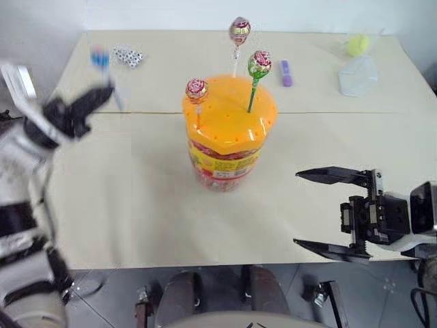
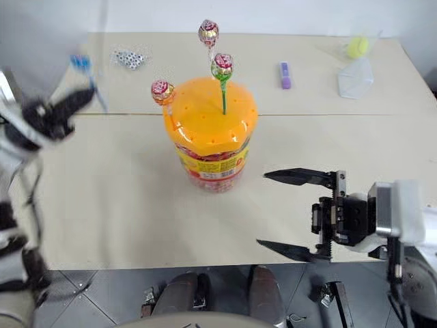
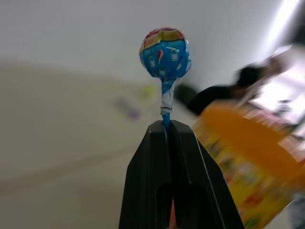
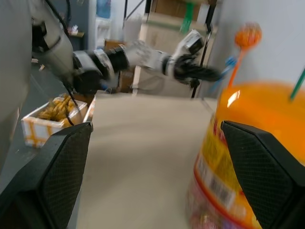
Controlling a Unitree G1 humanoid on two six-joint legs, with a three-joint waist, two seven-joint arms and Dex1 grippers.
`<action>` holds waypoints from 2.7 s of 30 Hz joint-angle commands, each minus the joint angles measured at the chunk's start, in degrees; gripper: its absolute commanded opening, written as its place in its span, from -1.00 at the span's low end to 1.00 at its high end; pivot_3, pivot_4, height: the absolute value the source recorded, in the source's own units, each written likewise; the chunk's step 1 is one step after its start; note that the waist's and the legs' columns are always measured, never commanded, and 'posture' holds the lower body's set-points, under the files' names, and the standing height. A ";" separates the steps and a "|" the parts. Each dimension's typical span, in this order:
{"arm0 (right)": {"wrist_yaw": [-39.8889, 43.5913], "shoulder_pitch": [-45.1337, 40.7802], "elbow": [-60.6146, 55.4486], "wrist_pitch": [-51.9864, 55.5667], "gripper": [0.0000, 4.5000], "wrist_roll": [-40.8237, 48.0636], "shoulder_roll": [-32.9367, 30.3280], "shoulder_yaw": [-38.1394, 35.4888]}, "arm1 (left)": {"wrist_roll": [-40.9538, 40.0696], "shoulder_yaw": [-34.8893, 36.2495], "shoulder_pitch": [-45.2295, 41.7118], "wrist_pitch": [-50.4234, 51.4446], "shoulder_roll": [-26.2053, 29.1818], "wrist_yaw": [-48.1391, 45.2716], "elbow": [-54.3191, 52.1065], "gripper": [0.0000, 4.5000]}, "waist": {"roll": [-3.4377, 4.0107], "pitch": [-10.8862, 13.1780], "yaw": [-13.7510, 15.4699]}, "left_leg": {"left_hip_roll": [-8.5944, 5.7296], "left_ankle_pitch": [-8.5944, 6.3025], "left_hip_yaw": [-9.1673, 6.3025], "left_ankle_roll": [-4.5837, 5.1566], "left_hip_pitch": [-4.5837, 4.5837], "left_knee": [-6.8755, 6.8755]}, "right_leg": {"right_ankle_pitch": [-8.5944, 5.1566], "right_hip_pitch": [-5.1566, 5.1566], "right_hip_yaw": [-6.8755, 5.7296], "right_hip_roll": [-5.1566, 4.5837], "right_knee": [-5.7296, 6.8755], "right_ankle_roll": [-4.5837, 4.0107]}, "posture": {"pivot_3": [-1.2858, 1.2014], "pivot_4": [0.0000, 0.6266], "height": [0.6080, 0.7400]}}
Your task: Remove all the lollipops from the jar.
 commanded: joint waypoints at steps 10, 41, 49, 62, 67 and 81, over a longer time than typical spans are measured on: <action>5.81 -2.55 10.09 -1.94 1.00 -6.38 1.71 1.39 | 10.06 3.52 31.24 -3.47 2.57 2.98 -16.00 -0.69 | 0.19 -0.16 2.06 | 0.53 -0.47 -0.10 -0.62 -0.10 0.15 | -0.10 -0.02 -0.14 -0.16 -0.48 -0.32 | 0.03 -0.52 1.00; -20.33 6.02 -8.30 -0.59 1.00 4.80 12.92 -13.74 | 1.69 -20.00 -24.10 -13.80 -16.03 -14.92 -13.60 -0.09 | 0.15 -0.18 2.72 | 0.54 -0.35 0.46 -0.30 -0.30 0.82 | -0.13 -0.34 -1.00 0.11 0.49 -0.48 | 0.03 -0.52 1.00; -19.96 6.08 -9.05 -0.78 1.00 4.94 12.54 -12.39 | -1.39 -16.90 -24.24 -11.82 -15.61 -15.76 -11.96 -0.99 | 0.15 -0.18 2.82 | 0.55 -0.37 0.40 -0.26 -0.31 0.88 | -0.13 -0.32 -0.98 0.11 0.48 -0.48 | 0.03 -0.52 1.00; -0.17 -5.67 1.93 0.04 1.00 -2.34 3.90 2.90 | -8.54 1.93 1.44 3.56 -0.59 -1.20 -15.71 -0.99 | 0.15 -0.18 1.17 | 0.59 -0.43 0.30 -0.27 -0.19 0.71 | -0.13 -0.31 -1.04 0.09 0.56 -0.48 | 0.03 -0.52 1.00; 9.65 -7.61 10.69 -4.04 1.00 -8.31 1.35 4.42 | -5.07 4.42 27.90 6.07 0.52 1.20 -23.44 -0.99 | 0.00 -0.09 1.81 | 0.81 -0.56 0.30 -0.23 -0.29 0.72 | -0.13 -0.32 -1.07 0.03 0.36 -0.48 | 0.03 -0.52 1.00; 6.60 -9.69 14.07 -1.54 1.00 -6.69 2.63 1.47 | 3.56 4.31 36.28 -8.44 -1.26 -1.83 -25.66 -0.01 | 0.34 -0.20 2.27 | 0.98 -0.75 0.21 -0.53 -0.14 0.68 | -0.29 -0.20 -1.21 -0.04 0.07 -0.81 | 0.03 -0.52 1.00</action>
